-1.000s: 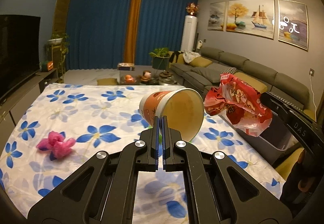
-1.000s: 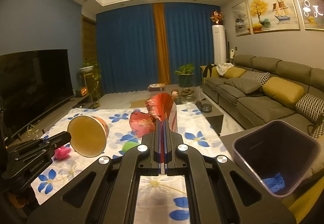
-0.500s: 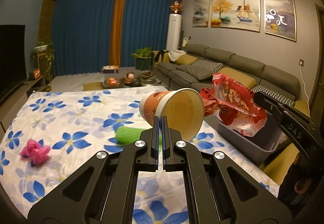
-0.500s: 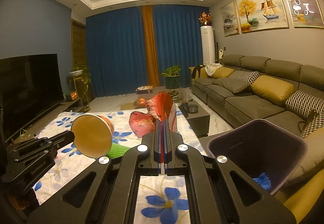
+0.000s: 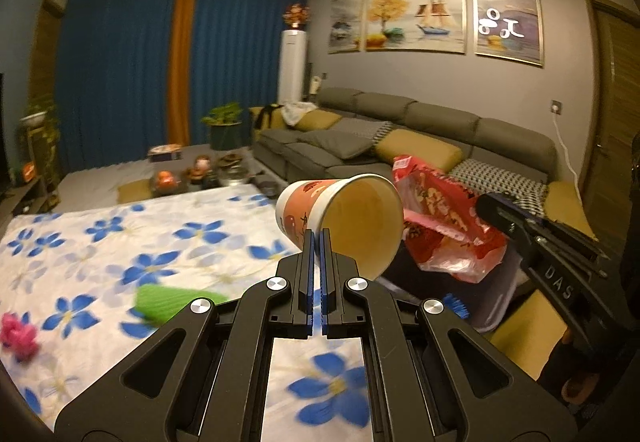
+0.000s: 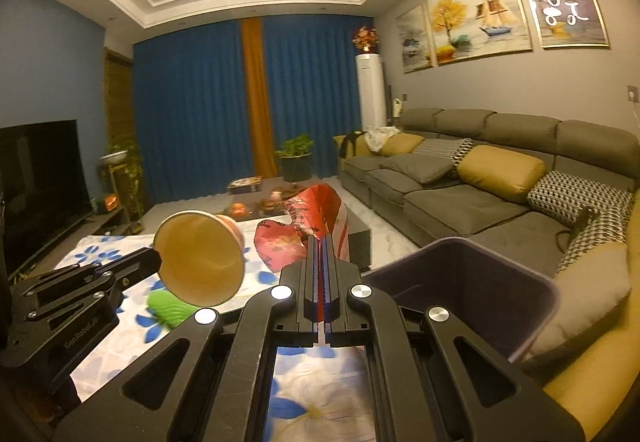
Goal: Collect trash
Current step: 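Lift and carry the white cup and red snack bag over the grey bin, then open both tools to drop the white cup and snack bag into the bin, then move both open tools back over the pink bag and green net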
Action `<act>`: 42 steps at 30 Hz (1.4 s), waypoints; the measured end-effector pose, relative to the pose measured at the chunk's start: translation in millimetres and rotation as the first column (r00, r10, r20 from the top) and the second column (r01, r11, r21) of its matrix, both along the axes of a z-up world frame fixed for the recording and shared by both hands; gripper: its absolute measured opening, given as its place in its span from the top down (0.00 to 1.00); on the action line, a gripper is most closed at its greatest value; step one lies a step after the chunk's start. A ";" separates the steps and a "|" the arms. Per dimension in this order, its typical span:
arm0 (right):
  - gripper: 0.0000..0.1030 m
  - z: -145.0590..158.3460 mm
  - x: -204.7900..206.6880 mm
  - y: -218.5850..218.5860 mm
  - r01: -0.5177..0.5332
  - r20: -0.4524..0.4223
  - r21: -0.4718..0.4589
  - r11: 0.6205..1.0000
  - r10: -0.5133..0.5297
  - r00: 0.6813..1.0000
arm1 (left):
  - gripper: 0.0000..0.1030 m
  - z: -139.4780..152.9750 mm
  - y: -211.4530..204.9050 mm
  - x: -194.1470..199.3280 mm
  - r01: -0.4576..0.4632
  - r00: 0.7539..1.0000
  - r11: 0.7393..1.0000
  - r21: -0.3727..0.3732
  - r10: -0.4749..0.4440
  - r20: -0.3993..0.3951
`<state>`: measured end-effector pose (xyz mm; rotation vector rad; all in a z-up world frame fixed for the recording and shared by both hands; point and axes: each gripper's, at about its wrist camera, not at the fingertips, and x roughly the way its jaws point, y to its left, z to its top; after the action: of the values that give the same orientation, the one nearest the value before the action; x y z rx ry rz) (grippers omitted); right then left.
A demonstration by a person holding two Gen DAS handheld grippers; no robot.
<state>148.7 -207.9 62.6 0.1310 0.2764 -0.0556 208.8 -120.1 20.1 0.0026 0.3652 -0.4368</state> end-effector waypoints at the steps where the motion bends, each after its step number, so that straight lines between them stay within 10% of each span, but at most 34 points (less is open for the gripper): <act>1: 0.97 -0.9 0.5 -5.4 0.013 -0.001 0.003 1.000 -0.013 1.000 | 0.99 -0.4 -7.8 3.3 0.017 1.000 1.000 -0.003 -0.017 -0.002; 24: 0.88 -33.1 14.8 -88.1 0.185 -0.045 0.076 0.980 -0.182 0.982 | 0.98 -46.0 -123.5 62.7 0.214 0.971 0.976 -0.044 -0.217 -0.100; 28: 0.55 -34.6 6.1 -98.5 0.218 -0.035 0.091 0.972 -0.216 0.976 | 0.57 -54.7 -121.0 64.2 0.192 0.974 0.981 -0.015 -0.193 -0.119; 33: 0.36 -33.5 -2.0 -98.9 0.229 -0.026 0.082 0.970 -0.228 0.973 | 0.25 -52.7 -97.2 54.7 0.097 0.989 0.995 -0.032 -0.100 -0.111; 42: 0.19 -29.2 -8.6 -62.6 0.202 -0.009 0.023 0.979 -0.202 0.979 | 0.12 -44.1 -30.7 33.4 -0.119 0.988 0.993 -0.013 0.117 -0.101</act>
<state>140.1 -270.5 33.3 0.1826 0.2694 -0.2547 242.3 -150.8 -24.0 -0.0597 0.4578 -0.3244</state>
